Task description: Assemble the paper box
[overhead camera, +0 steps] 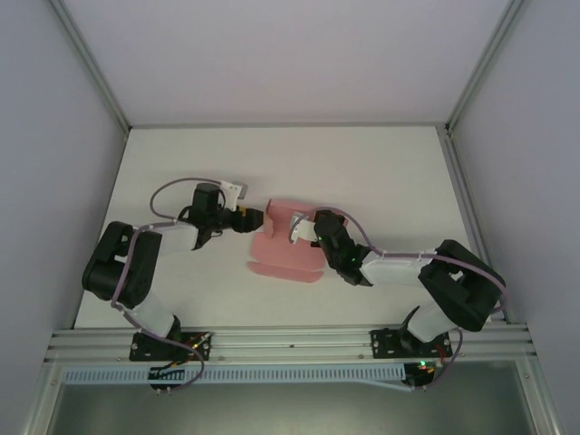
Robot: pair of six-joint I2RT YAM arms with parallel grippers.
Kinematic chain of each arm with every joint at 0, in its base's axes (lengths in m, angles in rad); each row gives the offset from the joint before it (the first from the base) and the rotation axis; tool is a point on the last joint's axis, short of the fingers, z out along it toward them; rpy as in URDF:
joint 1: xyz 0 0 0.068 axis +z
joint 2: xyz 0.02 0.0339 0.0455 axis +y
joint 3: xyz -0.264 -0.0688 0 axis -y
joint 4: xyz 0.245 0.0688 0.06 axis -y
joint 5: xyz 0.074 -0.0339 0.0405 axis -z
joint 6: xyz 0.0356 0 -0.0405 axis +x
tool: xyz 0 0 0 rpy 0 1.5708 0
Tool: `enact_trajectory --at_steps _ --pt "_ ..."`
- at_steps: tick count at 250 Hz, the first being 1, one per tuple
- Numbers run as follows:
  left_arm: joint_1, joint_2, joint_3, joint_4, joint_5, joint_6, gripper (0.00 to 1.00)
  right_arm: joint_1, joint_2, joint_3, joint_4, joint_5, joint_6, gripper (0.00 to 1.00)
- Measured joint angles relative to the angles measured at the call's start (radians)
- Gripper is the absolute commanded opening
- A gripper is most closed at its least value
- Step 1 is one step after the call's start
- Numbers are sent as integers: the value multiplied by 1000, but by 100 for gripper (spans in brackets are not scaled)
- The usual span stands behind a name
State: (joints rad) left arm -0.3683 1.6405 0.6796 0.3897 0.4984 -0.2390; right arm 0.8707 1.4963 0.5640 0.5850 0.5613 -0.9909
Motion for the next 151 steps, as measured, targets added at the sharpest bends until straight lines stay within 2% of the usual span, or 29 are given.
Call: enact_trajectory --at_steps 85,122,151 --pt "-31 4 -17 27 -29 3 68 2 0 2 -16 -3 0 0" --pt "-33 -28 -40 -11 -97 14 67 6 0 3 -26 -2 -1 0" --pt "-34 -70 -47 -62 -143 37 61 6 0 5 -32 1 -1 0"
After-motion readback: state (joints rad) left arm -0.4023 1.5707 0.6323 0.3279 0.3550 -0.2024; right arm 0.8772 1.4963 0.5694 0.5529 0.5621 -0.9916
